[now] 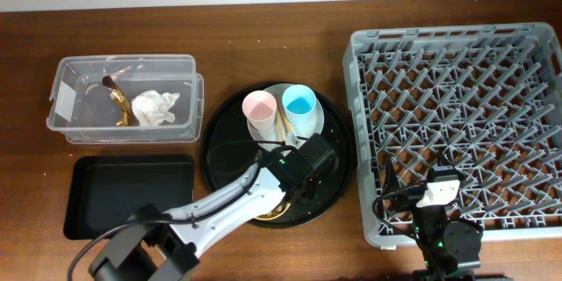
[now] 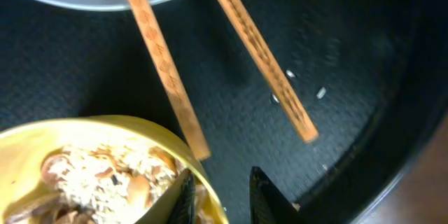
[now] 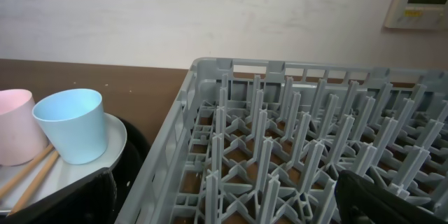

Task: Sort waste into correct bins and load items into the dishwasher rack
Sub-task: 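Grasp the rim of the yellow bowl with the left gripper, then tip the yellow bowl over the black tray to dump the scraps, then set the yellow bowl back on the round tray with the left gripper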

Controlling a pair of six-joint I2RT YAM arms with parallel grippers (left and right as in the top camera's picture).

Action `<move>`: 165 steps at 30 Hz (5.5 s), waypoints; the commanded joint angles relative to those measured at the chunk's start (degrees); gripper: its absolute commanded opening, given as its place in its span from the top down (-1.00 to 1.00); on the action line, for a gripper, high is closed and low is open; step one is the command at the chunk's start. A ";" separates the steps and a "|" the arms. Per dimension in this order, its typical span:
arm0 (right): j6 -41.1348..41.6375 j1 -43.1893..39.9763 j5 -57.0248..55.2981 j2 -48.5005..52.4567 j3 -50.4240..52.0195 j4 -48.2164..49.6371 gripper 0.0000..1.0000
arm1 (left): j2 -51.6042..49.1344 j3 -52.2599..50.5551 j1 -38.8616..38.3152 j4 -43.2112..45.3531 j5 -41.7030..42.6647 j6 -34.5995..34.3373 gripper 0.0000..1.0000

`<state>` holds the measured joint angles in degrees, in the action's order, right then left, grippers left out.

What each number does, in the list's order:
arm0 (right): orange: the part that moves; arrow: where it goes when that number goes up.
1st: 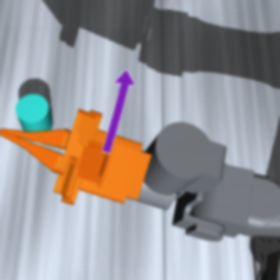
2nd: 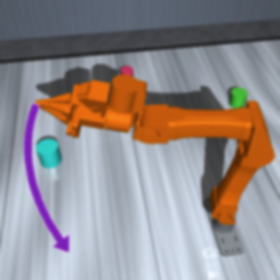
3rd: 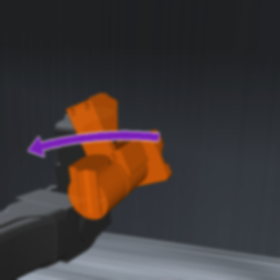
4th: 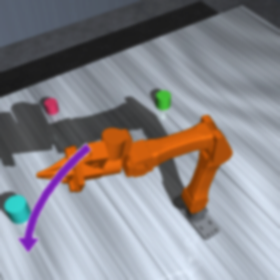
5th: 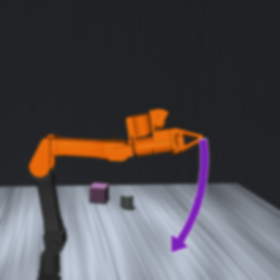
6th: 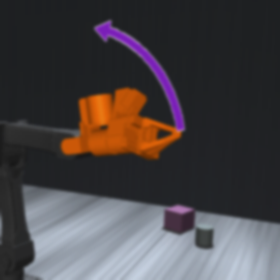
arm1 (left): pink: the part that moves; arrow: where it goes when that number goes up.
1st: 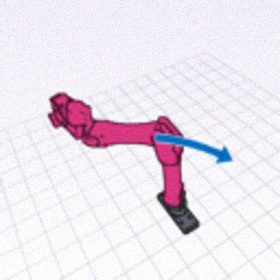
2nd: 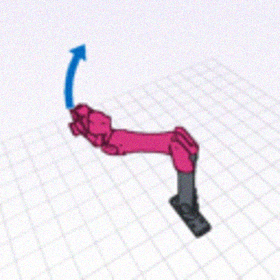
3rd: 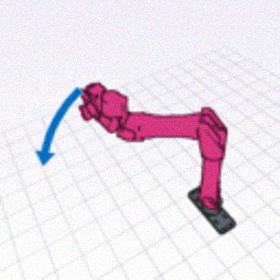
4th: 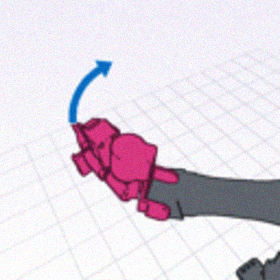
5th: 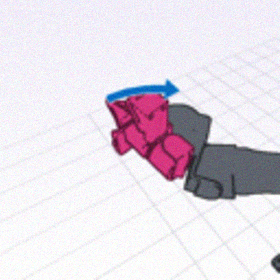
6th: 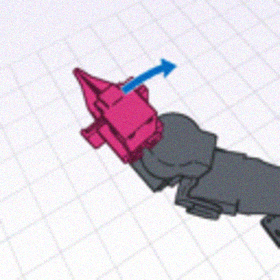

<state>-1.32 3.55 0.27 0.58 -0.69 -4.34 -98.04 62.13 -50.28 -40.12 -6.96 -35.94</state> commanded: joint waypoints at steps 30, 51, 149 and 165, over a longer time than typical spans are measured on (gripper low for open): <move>0.24 -0.20 0.13 -0.37 0.37 -0.17 -0.97 | -0.63 -0.22 0.07 -6.40 -13.46 -24.90 0.50; 0.24 -0.20 0.13 -0.37 0.37 -0.17 -0.97 | -4.81 -0.22 4.35 -4.48 -16.65 -36.92 0.79; 0.24 -0.20 0.13 -0.37 0.37 -0.17 -0.97 | 30.86 -17.07 16.92 11.52 6.47 2.69 0.99; 0.24 -0.20 0.13 -0.37 0.37 -0.17 -0.97 | 20.15 -17.07 13.53 12.15 -1.68 2.34 0.10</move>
<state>-1.32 3.55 0.27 0.58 -0.67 -4.34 -77.80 44.27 -36.58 -27.79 -7.40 -33.71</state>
